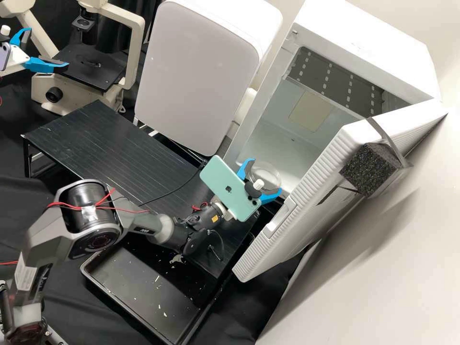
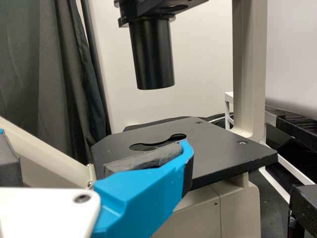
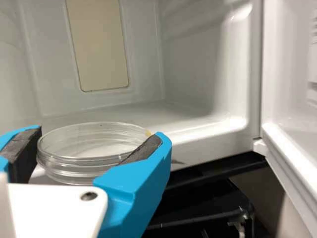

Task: Take the petri dish out of the incubator

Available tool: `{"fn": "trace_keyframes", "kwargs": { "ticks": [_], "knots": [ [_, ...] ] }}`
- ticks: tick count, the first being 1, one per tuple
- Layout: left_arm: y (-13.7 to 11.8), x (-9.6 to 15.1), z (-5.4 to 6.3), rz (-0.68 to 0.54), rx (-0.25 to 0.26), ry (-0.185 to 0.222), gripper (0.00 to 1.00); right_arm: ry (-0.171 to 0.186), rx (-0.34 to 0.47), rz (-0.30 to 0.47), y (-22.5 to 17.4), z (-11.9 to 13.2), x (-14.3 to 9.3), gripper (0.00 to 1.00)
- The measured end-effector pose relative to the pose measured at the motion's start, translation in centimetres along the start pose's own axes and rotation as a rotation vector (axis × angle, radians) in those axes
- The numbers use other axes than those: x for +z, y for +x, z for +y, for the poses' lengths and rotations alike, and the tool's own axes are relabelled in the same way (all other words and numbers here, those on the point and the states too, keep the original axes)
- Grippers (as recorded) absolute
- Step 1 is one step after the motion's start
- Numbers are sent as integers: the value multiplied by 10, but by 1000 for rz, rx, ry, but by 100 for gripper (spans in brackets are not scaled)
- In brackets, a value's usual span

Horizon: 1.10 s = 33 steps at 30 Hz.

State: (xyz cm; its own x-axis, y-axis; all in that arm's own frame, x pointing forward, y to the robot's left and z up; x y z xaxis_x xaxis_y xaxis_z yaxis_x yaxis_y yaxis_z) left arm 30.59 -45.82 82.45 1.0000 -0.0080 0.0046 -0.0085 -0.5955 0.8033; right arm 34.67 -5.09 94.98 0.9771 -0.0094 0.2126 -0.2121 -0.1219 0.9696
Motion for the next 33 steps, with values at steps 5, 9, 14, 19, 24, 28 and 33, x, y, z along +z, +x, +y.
{"fn": "trace_keyframes", "kwargs": {
  "ticks": [5,9,14,19,24,28,33],
  "knots": [
    [0,0,0,0,0,0,100,20,24,49,-32,-4,-4,0],
    [0,0,0,0,0,0,100,25,-7,63,-61,-14,-10,0],
    [0,0,0,0,0,0,100,11,-83,75,-104,-32,-26,0],
    [0,0,0,0,0,0,100,3,-147,104,-139,-51,-42,0],
    [0,0,0,0,0,0,100,-38,-223,156,-168,-71,-56,0],
    [0,0,0,0,0,0,100,-67,-270,186,-176,-83,-61,0],
    [0,0,0,0,0,0,100,-106,-318,217,-177,-95,-63,0]
  ]
}}
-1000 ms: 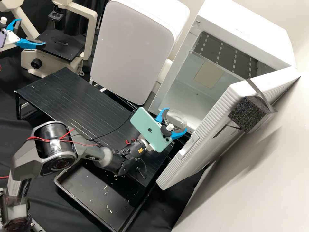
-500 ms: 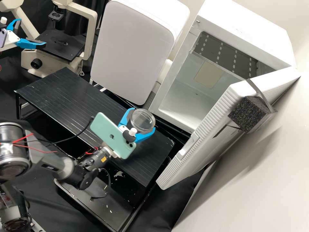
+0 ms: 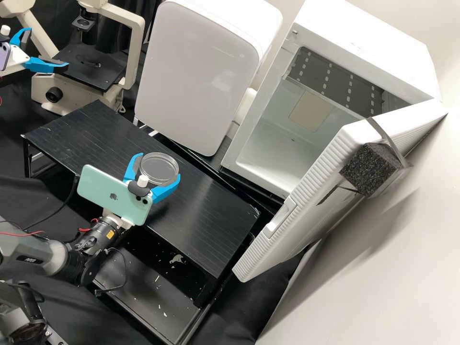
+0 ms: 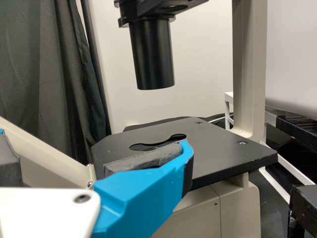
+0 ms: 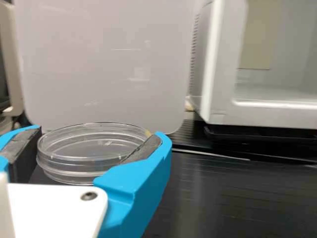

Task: Take the petri dish out of the incubator

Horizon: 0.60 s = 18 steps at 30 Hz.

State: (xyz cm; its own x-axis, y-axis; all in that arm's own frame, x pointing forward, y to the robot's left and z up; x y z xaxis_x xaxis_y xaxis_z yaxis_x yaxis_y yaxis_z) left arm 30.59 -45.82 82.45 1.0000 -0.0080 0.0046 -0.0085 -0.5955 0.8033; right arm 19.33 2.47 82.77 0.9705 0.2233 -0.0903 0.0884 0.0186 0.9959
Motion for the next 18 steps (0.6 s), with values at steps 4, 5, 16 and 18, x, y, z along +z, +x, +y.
{"fn": "trace_keyframes", "kwargs": {
  "ticks": [4,5,16,18],
  "knots": [
    [0,0,0,0,0,0,100,-14,-32,-8,2,-9,2,0],
    [0,0,0,0,0,0,100,-16,-39,-11,3,-10,3,0],
    [0,0,0,0,0,0,100,-15,-87,-45,1,-21,9,0],
    [0,0,0,0,0,0,100,-12,-87,-44,1,-22,10,100]
  ]
}}
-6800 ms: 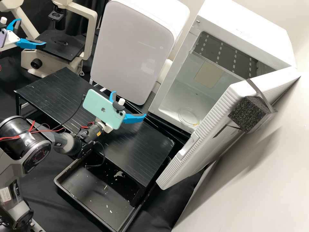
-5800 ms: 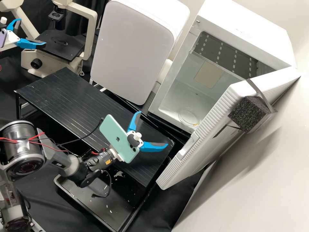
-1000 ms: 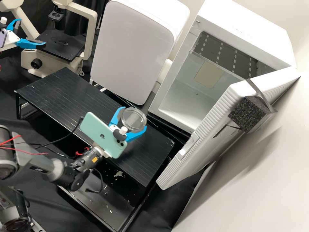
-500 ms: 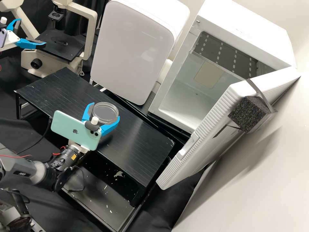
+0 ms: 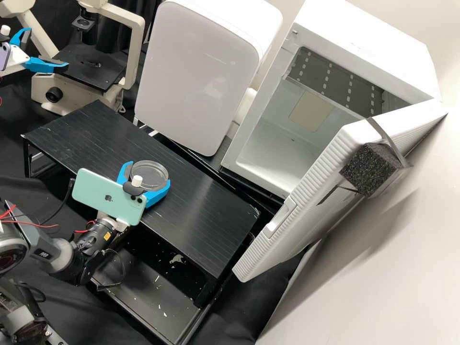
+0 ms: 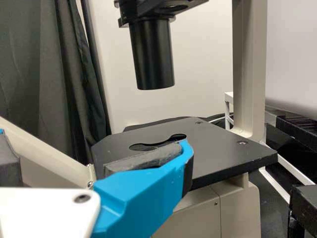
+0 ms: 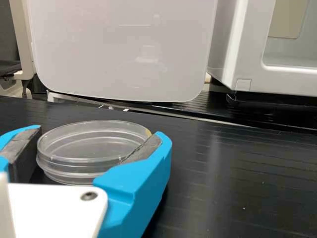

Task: Take the petri dish out of the incubator

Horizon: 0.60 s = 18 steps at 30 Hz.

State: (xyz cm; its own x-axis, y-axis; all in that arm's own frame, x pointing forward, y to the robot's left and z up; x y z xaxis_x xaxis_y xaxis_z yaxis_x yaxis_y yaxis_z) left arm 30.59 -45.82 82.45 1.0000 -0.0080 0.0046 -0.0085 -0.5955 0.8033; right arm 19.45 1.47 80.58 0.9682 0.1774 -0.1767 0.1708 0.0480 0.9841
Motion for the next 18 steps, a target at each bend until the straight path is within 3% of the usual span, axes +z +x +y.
{"fn": "trace_keyframes", "kwargs": {
  "ticks": [18],
  "knots": [
    [0,0,0,0,0,0,100,-8,23,-3,-2,4,0,100]
  ]
}}
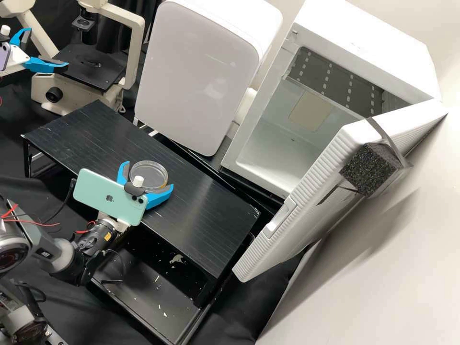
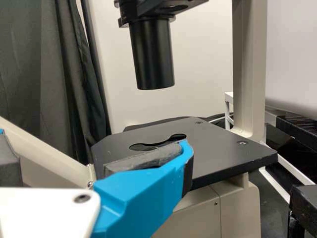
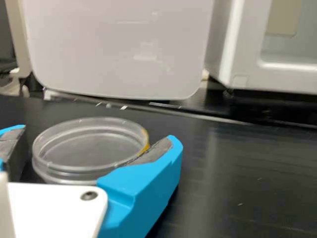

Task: Take the petri dish out of the incubator

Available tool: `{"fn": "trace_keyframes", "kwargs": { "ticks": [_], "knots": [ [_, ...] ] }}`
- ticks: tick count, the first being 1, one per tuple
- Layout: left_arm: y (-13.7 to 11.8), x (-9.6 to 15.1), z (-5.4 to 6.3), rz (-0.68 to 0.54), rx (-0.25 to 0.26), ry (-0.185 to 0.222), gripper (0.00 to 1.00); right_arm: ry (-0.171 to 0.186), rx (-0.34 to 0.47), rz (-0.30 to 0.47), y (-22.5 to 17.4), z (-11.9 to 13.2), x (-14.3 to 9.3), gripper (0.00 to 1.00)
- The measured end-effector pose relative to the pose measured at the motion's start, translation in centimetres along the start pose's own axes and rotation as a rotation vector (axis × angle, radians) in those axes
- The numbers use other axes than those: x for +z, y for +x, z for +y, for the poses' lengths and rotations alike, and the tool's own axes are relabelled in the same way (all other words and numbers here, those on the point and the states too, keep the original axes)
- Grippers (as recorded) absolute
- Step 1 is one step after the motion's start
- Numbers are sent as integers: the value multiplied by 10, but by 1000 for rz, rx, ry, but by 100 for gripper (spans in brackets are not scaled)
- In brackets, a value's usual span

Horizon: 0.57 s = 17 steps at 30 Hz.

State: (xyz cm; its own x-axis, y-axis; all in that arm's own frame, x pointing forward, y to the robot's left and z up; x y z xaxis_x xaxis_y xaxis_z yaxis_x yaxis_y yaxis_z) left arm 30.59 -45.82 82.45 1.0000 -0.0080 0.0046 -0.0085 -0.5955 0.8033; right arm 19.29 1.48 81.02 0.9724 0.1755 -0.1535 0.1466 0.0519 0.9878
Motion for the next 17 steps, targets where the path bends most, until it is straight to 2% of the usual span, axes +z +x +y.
{"fn": "trace_keyframes", "kwargs": {
  "ticks": [5,8,11,14,17],
  "knots": [
    [0,0,0,0,0,0,100,-20,84,4,-15,10,-6,100],
    [0,0,0,0,0,0,100,-15,160,2,-25,16,-11,100],
    [0,0,0,0,0,0,100,6,256,-6,-34,24,-15,100],
    [0,0,0,0,0,0,100,78,327,21,-38,31,-19,100],
    [0,0,0,0,0,0,100,132,332,29,-37,32,-17,100]
  ]
}}
